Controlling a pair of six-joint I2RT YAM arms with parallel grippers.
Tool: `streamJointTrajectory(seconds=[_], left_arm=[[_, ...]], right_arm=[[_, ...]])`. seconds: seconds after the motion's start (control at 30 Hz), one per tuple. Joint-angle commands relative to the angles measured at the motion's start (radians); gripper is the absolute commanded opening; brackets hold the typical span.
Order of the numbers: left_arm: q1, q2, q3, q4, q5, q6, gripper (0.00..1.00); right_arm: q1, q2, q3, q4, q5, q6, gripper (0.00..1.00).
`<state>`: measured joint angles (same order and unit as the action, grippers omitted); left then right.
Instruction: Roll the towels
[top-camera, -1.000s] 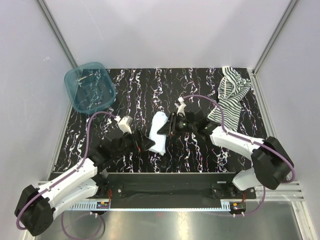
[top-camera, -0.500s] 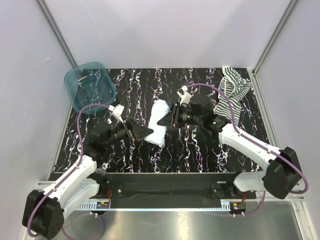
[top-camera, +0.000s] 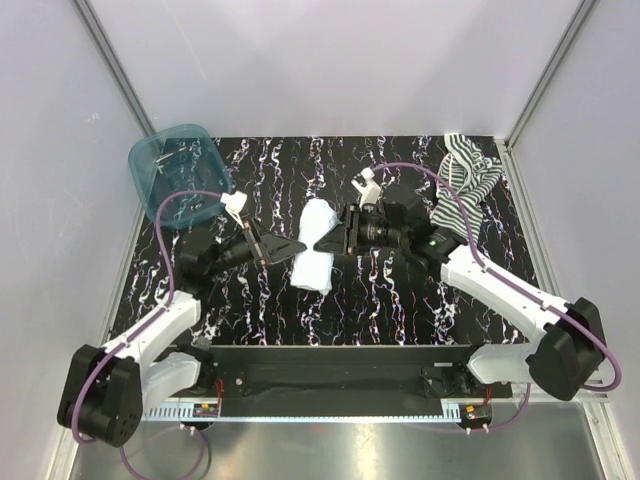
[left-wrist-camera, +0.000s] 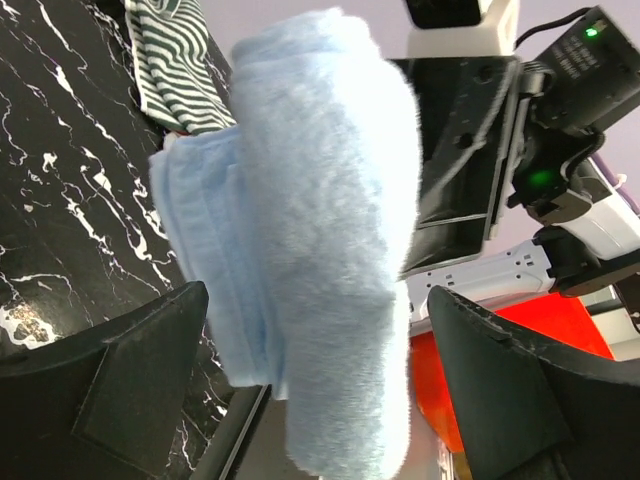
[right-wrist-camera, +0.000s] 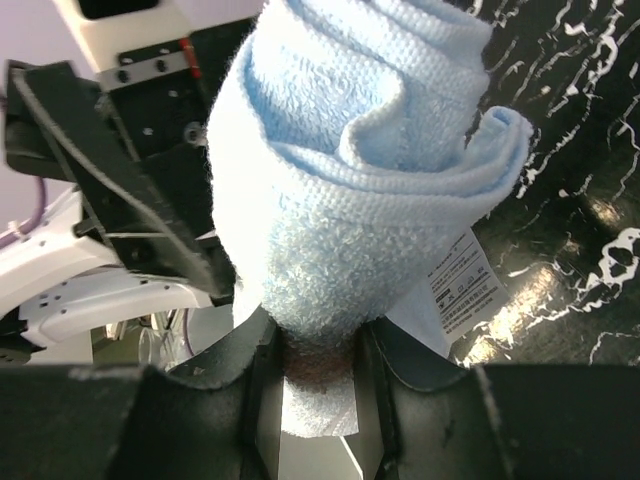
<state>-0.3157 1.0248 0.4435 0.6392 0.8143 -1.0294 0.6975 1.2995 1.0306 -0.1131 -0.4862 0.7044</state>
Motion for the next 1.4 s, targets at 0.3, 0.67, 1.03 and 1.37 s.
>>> streamJointTrajectory(seconds=[0.3,0.67,1.03,1.37], left_arm=[[0.004,0.075,-0.035,0.328,0.077,-0.138,0.99],[0.004,0.339,-0.066,0.996,0.114,-0.526,0.68],[0.015,0.129,0.062,0.1,0.051,0.019,0.01],[0.032,0.057,0.314,-0.626,-0.102,0.374,0.0]], right_arm=[[0.004,-0.036,-0.044,0.527,-0.135,0.196,0.33],[0.004,0.017,-0.09,0.833,-0.18,0.319,0.34],[0.002,-0.098,-0.001,0.294,-0.043,0.026,0.34],[0.002,-0.078,0.041,0.173,0.026,-0.023,0.74]])
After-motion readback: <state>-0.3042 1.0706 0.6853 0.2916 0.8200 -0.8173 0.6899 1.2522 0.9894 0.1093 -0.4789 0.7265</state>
